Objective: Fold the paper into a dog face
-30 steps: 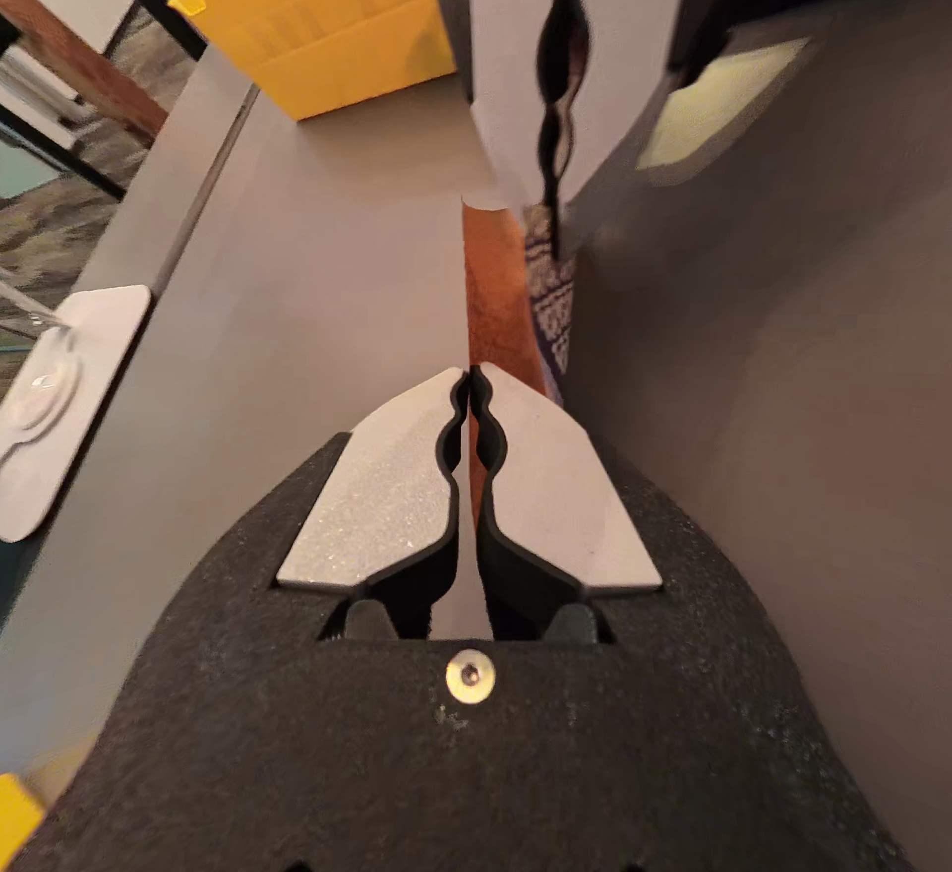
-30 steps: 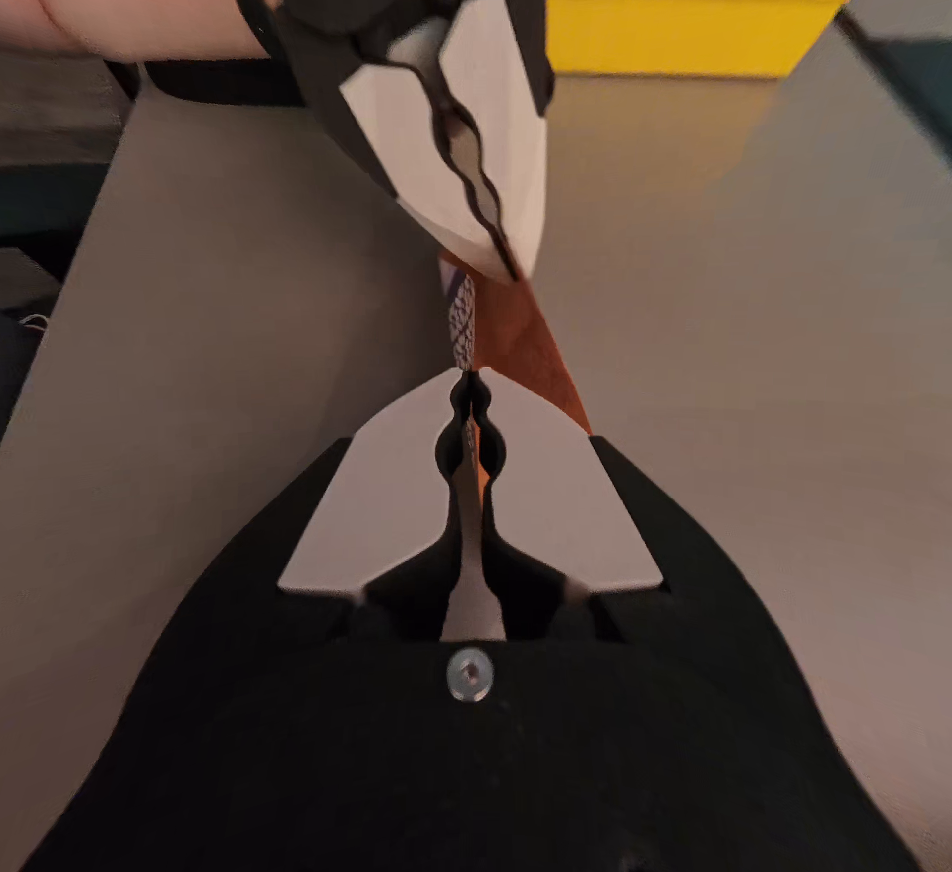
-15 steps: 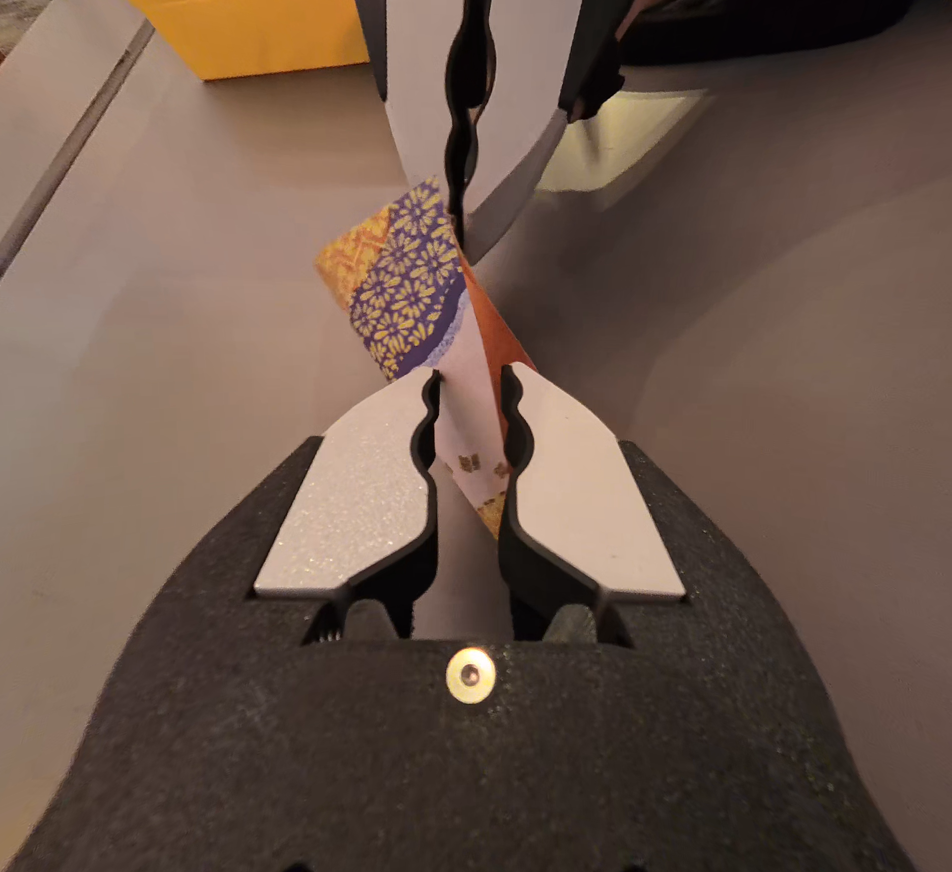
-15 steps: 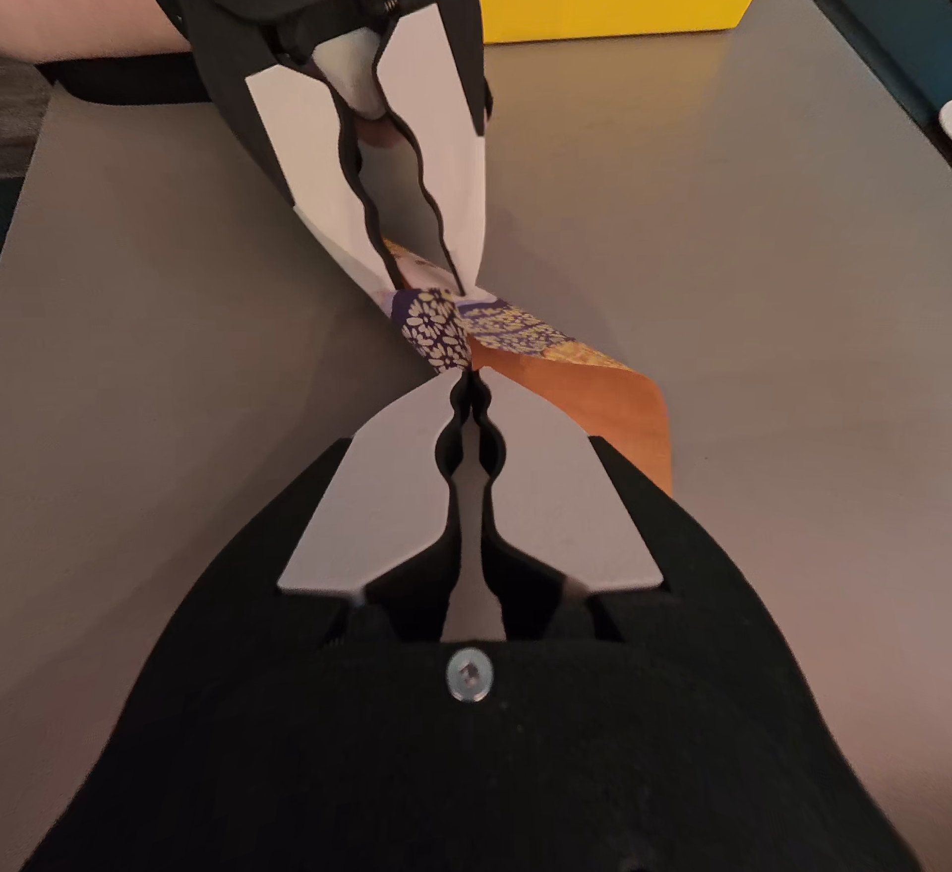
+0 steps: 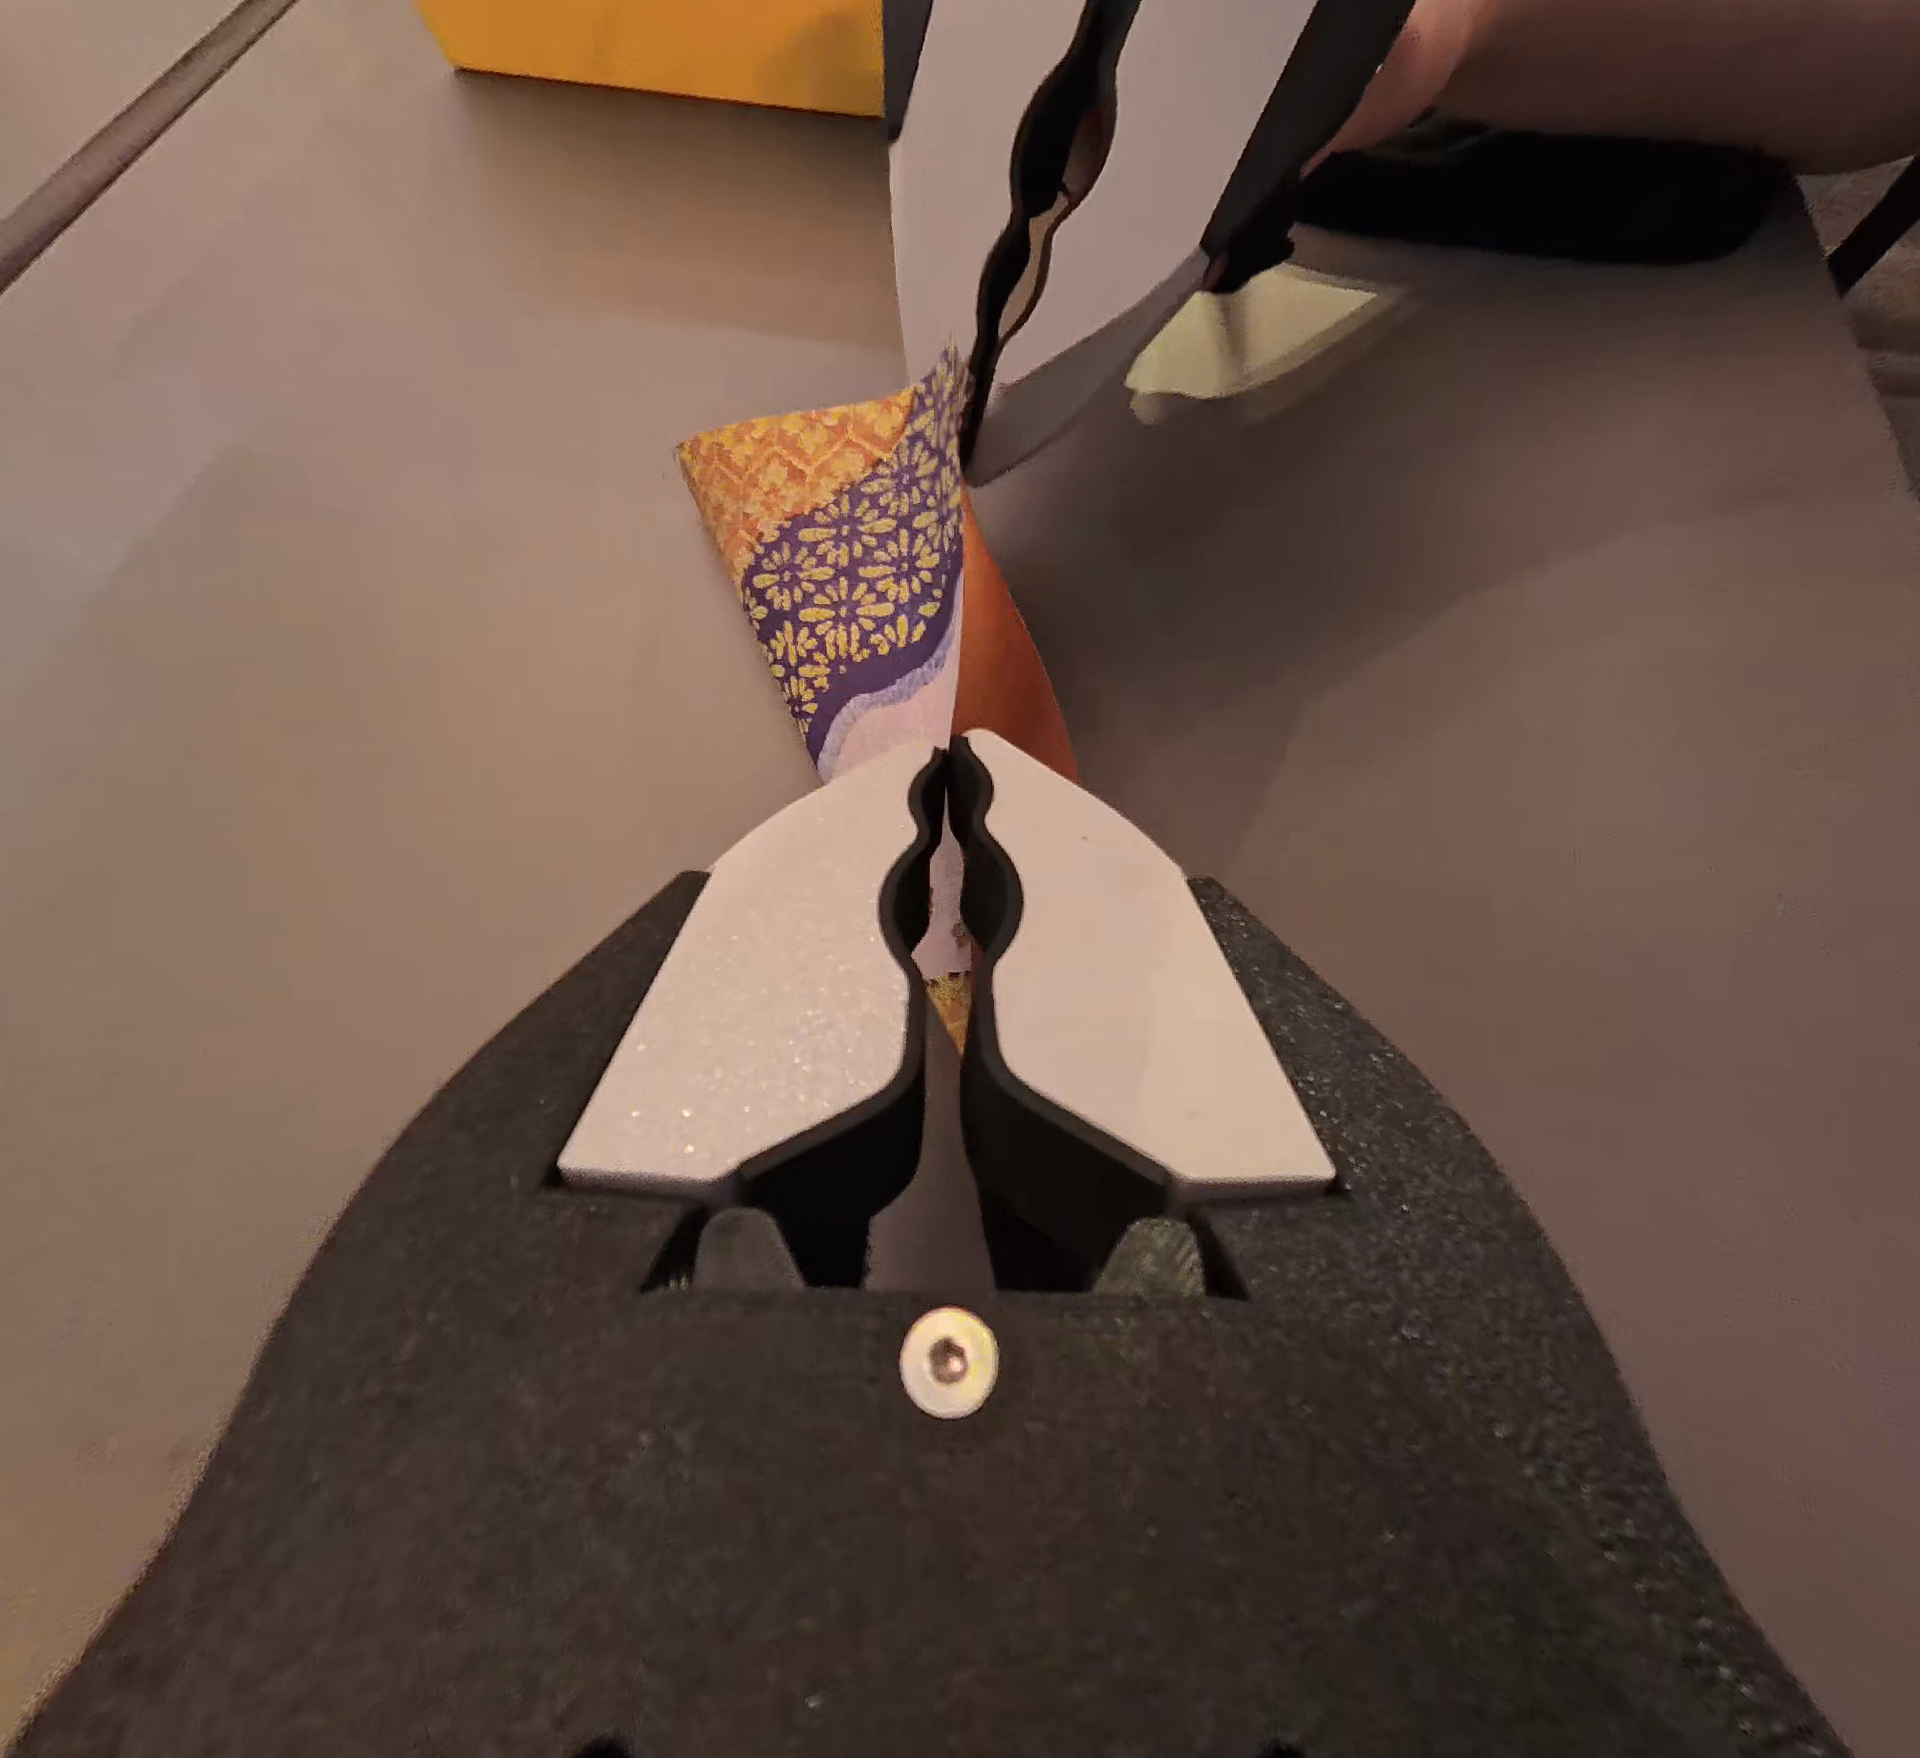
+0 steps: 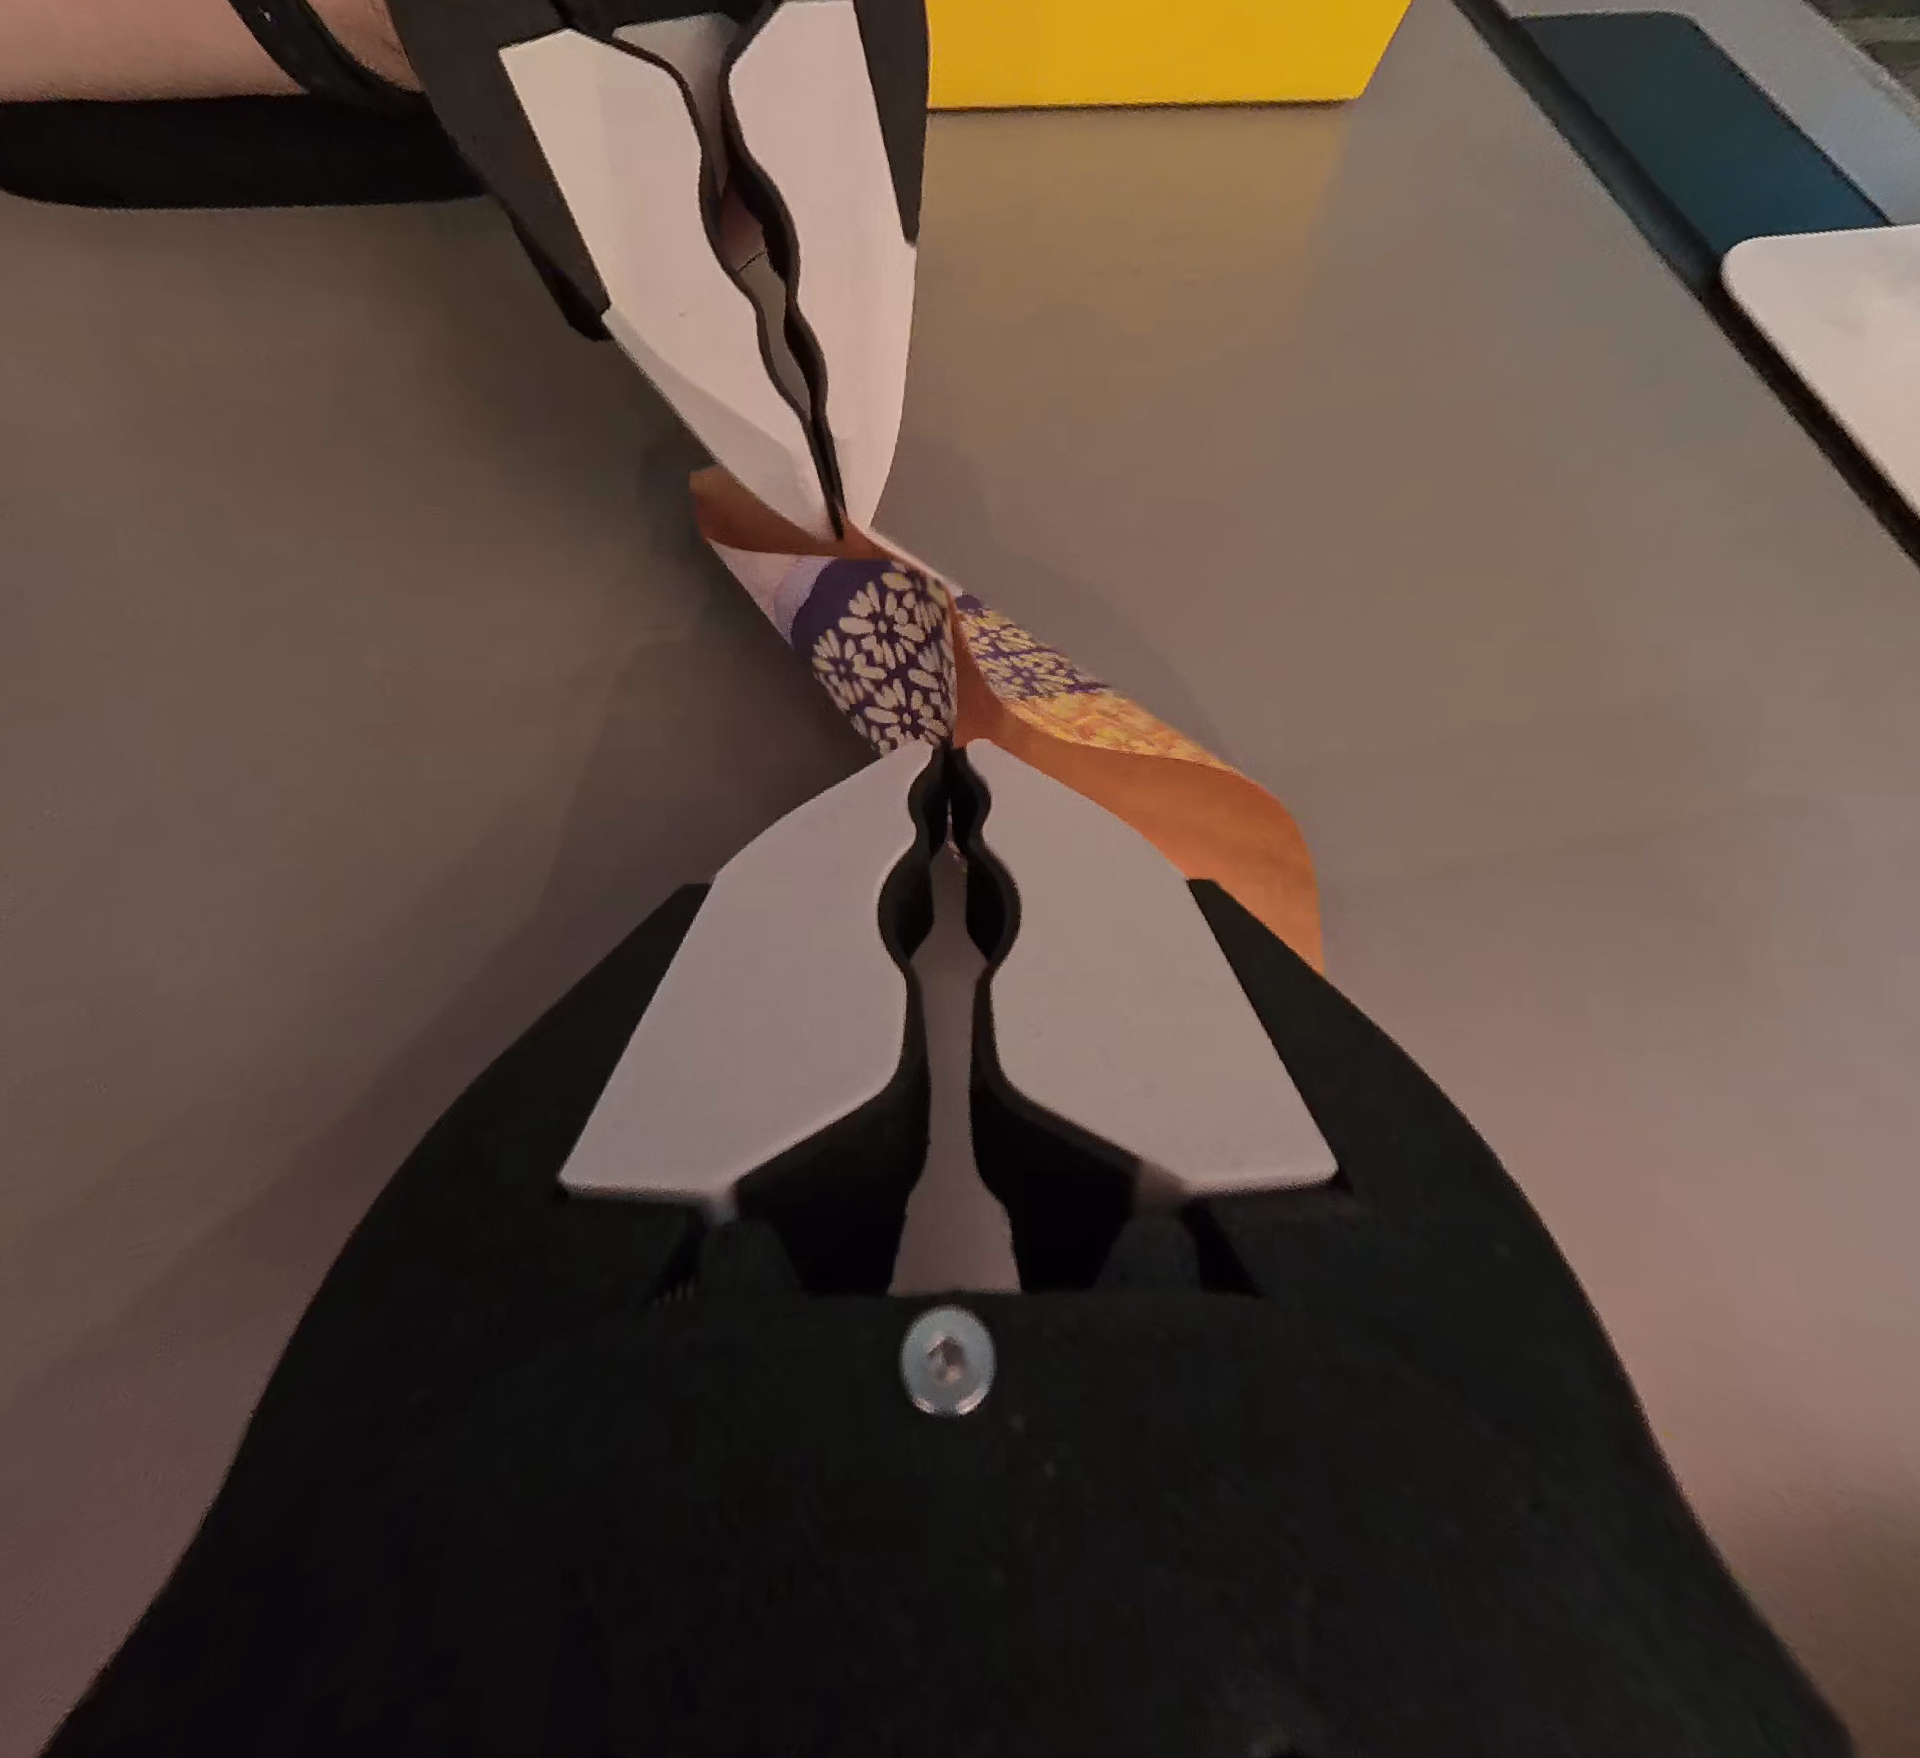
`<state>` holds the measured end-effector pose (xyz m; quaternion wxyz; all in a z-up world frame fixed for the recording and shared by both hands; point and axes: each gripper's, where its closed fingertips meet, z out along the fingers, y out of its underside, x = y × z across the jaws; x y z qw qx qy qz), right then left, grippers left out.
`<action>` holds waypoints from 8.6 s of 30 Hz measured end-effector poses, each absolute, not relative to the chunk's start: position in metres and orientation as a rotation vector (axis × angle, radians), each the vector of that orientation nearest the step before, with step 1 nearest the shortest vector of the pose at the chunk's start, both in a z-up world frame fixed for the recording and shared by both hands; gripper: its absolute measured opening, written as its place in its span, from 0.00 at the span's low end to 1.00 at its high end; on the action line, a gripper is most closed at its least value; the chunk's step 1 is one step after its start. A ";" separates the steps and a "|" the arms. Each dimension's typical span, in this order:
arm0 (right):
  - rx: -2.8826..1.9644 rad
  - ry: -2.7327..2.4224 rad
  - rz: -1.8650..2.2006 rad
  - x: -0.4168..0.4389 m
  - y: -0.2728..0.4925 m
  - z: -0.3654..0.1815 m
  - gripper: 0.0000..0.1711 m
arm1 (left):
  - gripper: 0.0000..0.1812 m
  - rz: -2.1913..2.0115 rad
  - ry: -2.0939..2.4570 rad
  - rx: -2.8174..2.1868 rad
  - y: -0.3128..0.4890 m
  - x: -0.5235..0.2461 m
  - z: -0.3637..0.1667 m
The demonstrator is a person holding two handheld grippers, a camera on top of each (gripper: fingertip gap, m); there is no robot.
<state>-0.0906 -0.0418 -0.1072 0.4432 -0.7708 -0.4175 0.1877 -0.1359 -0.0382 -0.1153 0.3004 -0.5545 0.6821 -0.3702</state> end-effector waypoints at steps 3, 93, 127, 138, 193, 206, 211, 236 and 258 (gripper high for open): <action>-1.884 -1.020 0.470 -0.091 -0.040 -0.100 0.01 | 0.00 -1.074 1.811 -1.456 -0.045 -0.135 -0.111; -1.474 -1.311 0.365 -0.114 -0.036 0.072 0.01 | 0.02 -0.992 1.680 -1.206 -0.041 -0.117 0.049; -1.374 -1.205 0.511 -0.123 -0.053 0.105 0.07 | 0.00 -0.984 1.725 -1.115 -0.049 -0.130 0.057; -1.419 -1.255 0.568 -0.123 -0.055 0.093 0.01 | 0.00 -0.984 1.746 -1.119 -0.051 -0.128 0.053; -1.564 -0.959 1.185 -0.120 -0.047 0.099 0.01 | 0.00 -0.716 1.688 -0.884 -0.048 -0.137 0.071; -1.579 -1.018 0.979 -0.129 -0.040 0.089 0.01 | 0.00 -0.678 1.577 -1.005 -0.032 -0.129 0.076; -1.551 -0.972 1.013 -0.130 -0.039 0.095 0.01 | 0.00 -0.692 1.497 -0.985 -0.028 -0.129 0.085; -1.470 -0.819 1.199 -0.145 -0.029 0.102 0.03 | 0.00 -0.440 1.366 -1.002 -0.015 -0.132 0.095; -1.506 -0.870 0.636 -0.142 -0.019 0.099 0.00 | 0.00 -0.419 1.319 -0.989 -0.013 -0.134 0.101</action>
